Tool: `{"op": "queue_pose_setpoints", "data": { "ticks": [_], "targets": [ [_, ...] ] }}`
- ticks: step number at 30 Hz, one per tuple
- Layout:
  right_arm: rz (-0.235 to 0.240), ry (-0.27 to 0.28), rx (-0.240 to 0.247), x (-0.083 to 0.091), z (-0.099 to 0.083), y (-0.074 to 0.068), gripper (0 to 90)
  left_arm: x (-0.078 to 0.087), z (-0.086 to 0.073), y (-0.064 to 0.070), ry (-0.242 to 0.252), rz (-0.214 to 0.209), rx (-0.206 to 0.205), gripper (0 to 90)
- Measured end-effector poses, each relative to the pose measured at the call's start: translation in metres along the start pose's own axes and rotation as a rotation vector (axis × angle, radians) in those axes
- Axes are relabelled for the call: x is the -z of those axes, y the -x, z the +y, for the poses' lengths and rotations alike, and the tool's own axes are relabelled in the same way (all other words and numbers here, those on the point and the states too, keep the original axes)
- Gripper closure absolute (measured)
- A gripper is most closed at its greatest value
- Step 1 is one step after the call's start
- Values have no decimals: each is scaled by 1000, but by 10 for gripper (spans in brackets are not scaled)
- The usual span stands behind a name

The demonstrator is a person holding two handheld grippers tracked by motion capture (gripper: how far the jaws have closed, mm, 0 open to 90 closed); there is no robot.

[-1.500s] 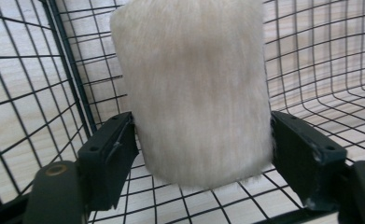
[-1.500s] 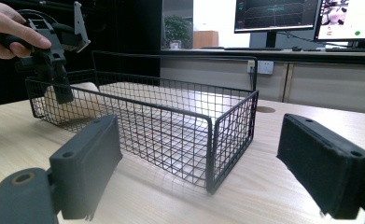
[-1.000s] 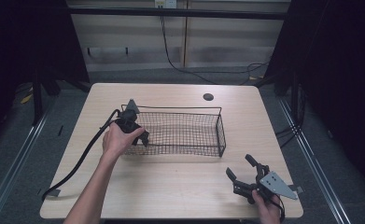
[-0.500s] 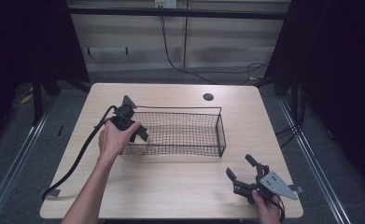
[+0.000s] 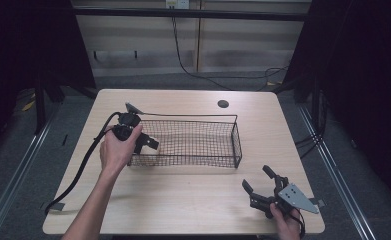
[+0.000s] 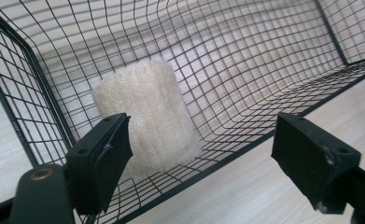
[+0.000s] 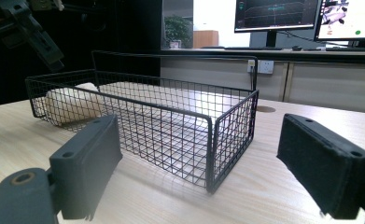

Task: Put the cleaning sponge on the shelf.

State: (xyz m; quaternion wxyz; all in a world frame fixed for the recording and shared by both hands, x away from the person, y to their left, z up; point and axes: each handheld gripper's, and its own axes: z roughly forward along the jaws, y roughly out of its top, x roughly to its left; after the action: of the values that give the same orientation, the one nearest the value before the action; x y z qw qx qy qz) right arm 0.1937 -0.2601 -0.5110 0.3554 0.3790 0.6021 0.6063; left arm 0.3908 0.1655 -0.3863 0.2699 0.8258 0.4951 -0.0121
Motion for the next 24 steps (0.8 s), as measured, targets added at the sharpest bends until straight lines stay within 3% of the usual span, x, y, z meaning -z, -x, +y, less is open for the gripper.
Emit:
{"op": "queue_pose_setpoints", "data": {
  "ticks": [5,8,11,12,16,18,22,24],
  "targets": [
    [0,-1,1,0,0,0,128,7,-7,0,44,34,-43,194],
    [-1,-1,1,0,0,0,128,14,-13,-2,82,1,-65,206],
    [-4,0,1,0,0,0,128,16,-17,-3,104,-11,-63,214],
    [-1,-1,1,0,0,0,128,17,-20,-4,114,-38,-57,206],
    [-2,-1,0,0,0,0,128,20,-28,-5,143,-70,-66,189],
    [-4,0,1,0,0,0,127,23,-32,-6,155,-74,-47,188],
    [-5,2,3,0,0,0,128,27,-39,-8,161,-76,-58,197],
    [-5,1,2,0,0,0,128,32,-47,-10,165,-84,-41,199]
  ]
}}
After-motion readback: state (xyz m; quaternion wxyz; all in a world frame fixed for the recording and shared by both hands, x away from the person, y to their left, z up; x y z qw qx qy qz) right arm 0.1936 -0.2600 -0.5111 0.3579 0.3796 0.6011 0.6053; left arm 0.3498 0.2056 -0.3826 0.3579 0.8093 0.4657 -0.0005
